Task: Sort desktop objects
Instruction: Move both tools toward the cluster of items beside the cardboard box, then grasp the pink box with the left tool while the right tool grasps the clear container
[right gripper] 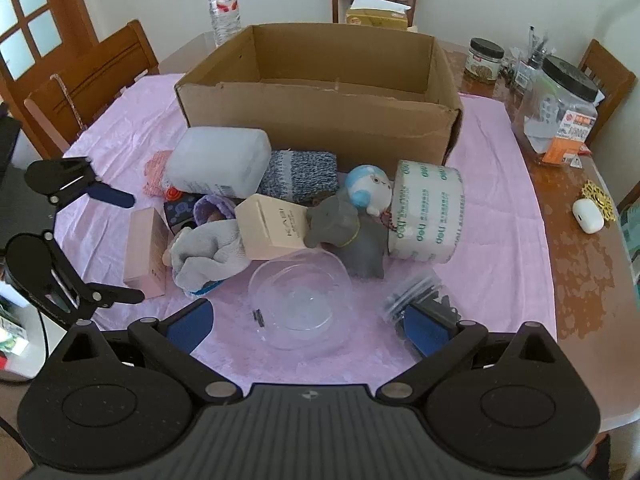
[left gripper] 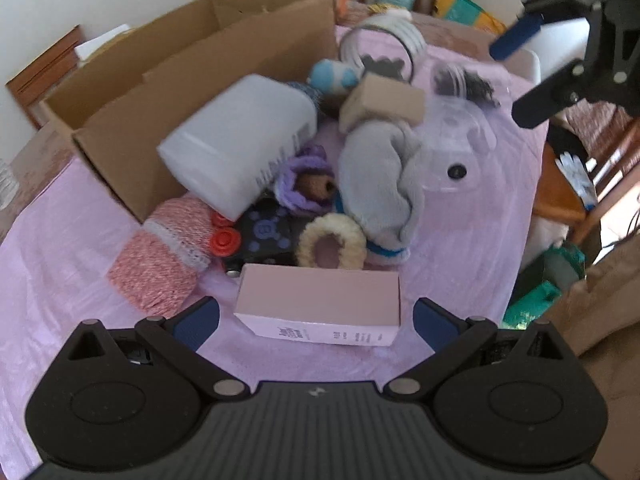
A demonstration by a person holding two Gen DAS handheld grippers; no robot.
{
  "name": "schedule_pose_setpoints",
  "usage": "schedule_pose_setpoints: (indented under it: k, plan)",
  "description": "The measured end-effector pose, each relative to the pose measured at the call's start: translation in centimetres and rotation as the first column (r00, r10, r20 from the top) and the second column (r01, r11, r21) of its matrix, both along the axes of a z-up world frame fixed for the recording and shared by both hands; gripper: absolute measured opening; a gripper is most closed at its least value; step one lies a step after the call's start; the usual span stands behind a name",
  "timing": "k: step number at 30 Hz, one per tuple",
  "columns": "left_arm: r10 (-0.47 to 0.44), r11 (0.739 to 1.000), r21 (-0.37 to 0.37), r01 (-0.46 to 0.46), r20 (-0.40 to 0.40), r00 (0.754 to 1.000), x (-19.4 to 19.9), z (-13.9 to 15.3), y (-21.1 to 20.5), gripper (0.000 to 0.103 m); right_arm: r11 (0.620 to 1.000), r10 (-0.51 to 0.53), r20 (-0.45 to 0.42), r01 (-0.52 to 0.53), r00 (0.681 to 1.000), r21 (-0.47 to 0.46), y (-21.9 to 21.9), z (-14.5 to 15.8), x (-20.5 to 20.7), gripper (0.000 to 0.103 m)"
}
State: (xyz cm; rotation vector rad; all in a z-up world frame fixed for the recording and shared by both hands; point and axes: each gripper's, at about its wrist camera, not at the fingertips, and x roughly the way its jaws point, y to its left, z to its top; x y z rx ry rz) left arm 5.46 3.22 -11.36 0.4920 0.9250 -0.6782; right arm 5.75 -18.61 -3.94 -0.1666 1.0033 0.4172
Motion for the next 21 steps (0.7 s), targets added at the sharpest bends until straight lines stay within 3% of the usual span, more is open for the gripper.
schedule_pose_setpoints:
  k: [6,11,21]
  plan:
    - [-0.011,0.999,-0.035,0.011,-0.024,1.000,0.2,-0.7,0.0,0.100,0.997,0.044,0.015,-0.043,0.999,-0.066,1.7,-0.8,0.0,0.103]
    - [0.019,0.999,-0.029,-0.020,-0.032,0.999,0.4,-1.0,-0.1,0.086,0.990,0.095,0.001,-0.094,0.996,-0.104,2.2,-1.9,0.8,0.103]
    - [0.097,0.995,-0.006,-0.097,-0.023,0.995,0.3,-0.7,-0.4,0.085,0.964,0.238,-0.044,-0.242,0.970,-0.114,2.6,-4.6,2.9,0.103]
